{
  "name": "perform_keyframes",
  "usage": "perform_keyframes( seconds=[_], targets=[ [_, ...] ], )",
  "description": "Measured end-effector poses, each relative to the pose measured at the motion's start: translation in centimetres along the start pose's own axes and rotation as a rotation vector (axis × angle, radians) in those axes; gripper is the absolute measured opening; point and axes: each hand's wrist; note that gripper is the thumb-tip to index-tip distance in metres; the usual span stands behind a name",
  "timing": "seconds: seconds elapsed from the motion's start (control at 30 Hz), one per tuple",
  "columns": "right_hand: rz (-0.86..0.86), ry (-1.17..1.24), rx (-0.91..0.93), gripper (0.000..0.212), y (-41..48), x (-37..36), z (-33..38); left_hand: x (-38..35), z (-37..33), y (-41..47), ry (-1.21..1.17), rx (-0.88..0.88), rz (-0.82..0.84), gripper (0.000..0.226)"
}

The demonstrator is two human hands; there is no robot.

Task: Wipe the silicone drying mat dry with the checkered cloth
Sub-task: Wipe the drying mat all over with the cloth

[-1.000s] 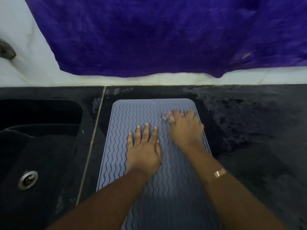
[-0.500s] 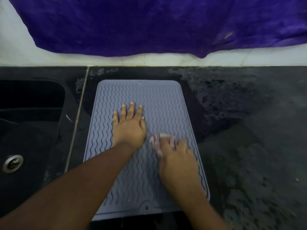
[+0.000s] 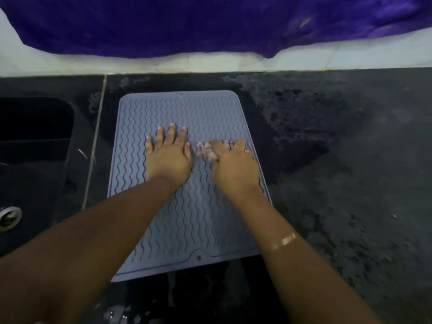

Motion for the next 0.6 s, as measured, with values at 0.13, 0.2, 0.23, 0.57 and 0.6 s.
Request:
perform_keyframes(
  seconds=[0.13,0.2,0.23,0.57,0.6],
  targets=[
    [0.006,0.029,0.011,0.051,-11.0,0.8,-0.6,0.0,0.0,-0.1,-0.003,-0.004,-0.003,0.052],
    [0.019,0.044,0.021,0.06,-14.6,1.1,-1.0,-0.1,0.0,-0.1,-0.002,-0.008,-0.003,0.052],
    [0.047,0.038,0.023,0.059,-15.1,0.9,-1.2,-0.1,0.0,-0.1,0.001,-0.011,-0.001,0.052],
    [-0.012,0.072,-0.01,0.041,-1.0,-0.3,-0.9,-0.1,0.1,0.1,0.023,-0.017,0.002,0.052],
    [-0.008,0.064,-0.004,0.04,-1.8,-0.3,-0.9,-0.2,0.1,0.1,0.024,-0.018,-0.001,0.052]
  ],
)
Point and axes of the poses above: each hand's wrist, its own y-axis towards the middle knuckle, its own x-axis out of the back of the hand, z = x × y, and after that the axes turned 15 degrees about -y, right-handed
